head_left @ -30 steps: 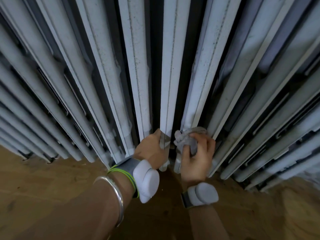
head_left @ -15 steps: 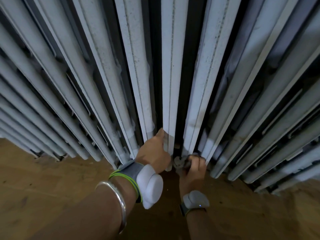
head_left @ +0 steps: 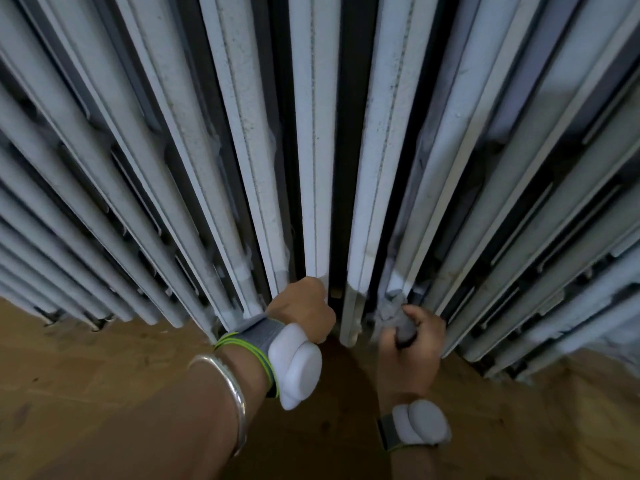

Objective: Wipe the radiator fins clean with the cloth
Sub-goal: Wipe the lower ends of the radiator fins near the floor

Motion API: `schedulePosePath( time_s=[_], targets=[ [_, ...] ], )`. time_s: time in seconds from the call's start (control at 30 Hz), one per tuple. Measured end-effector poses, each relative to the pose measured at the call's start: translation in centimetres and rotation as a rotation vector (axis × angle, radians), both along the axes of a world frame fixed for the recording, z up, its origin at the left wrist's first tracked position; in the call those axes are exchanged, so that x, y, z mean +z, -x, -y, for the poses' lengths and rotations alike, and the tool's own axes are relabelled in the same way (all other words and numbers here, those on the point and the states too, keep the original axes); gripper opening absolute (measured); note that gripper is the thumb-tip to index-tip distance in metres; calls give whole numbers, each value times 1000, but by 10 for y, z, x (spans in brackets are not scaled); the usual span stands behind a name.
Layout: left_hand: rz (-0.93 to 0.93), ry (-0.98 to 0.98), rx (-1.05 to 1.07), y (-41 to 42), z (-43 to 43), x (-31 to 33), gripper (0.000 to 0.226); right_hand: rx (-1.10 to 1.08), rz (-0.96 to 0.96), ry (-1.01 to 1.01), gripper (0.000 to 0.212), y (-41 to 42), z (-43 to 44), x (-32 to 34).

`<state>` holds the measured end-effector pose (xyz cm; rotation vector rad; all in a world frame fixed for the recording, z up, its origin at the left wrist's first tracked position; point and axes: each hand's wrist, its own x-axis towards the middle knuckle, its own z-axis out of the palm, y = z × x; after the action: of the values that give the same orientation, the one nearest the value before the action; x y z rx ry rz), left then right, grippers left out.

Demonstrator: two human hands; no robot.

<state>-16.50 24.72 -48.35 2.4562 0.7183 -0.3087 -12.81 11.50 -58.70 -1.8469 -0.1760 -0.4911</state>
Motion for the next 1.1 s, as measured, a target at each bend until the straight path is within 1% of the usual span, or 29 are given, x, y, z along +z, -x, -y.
schedulePosePath(
  time_s=[0.07, 0.13, 0.27, 0.4, 0.5, 0.53, 0.63, 0.7, 0.77, 0.8, 0.87, 0.9, 0.93, 0.97, 1.0, 1.03, 1.07, 1.1],
  targets=[
    [35, 66, -5, -4, 2, -2, 34, -4, 179, -15, 23, -9, 8, 14],
    [71, 119, -21, -7, 2, -5, 49, -7, 265, -34, 22, -18, 10, 21],
    [142, 235, -42, -8, 4, -9, 62, -34, 313, -19, 24, -25, 6, 29],
    [153, 334, -34, -11, 11, -9, 68, -2, 342, 43, 23, -31, -1, 20],
    [165, 379, -24, -13, 14, -6, 60, -8, 315, 54, 24, -35, 0, 1],
    [170, 373, -28, -13, 16, -5, 63, -3, 274, 51, 26, -34, 0, -5],
    [169, 350, -40, -14, 18, -5, 88, -12, 116, 104, 27, -33, -1, -32],
    [145, 334, -43, -13, 17, -8, 96, -7, 96, 175, 30, -31, 0, -54],
    [141, 330, -42, -13, 16, -10, 94, 40, 120, 206, 37, -30, 2, -67],
    [147, 302, -39, -13, 16, -11, 87, 44, 102, 205, 37, -29, 3, -71],
    [163, 256, -14, -13, 15, -12, 70, 21, 23, 194, 34, -27, 3, -79],
    [165, 252, -7, -13, 15, -12, 69, 4, -31, 182, 34, -25, 2, -84],
    [160, 273, -10, -13, 14, -13, 73, -11, -107, 146, 32, -23, 2, -89],
    [153, 303, -18, -13, 13, -14, 79, -38, -233, 87, 29, -22, 2, -92],
    [148, 325, -24, -14, 12, -16, 83, -58, -409, 16, 26, -23, 3, -94],
    [142, 332, -26, -14, 11, -17, 84, -70, -613, -31, 24, -25, 5, -96],
    [142, 333, -21, -15, 9, -19, 83, -81, -767, -45, 23, -27, 6, -97],
    [140, 334, -14, -15, 9, -20, 83, -82, -863, -57, 25, -28, 6, -98]
  ],
)
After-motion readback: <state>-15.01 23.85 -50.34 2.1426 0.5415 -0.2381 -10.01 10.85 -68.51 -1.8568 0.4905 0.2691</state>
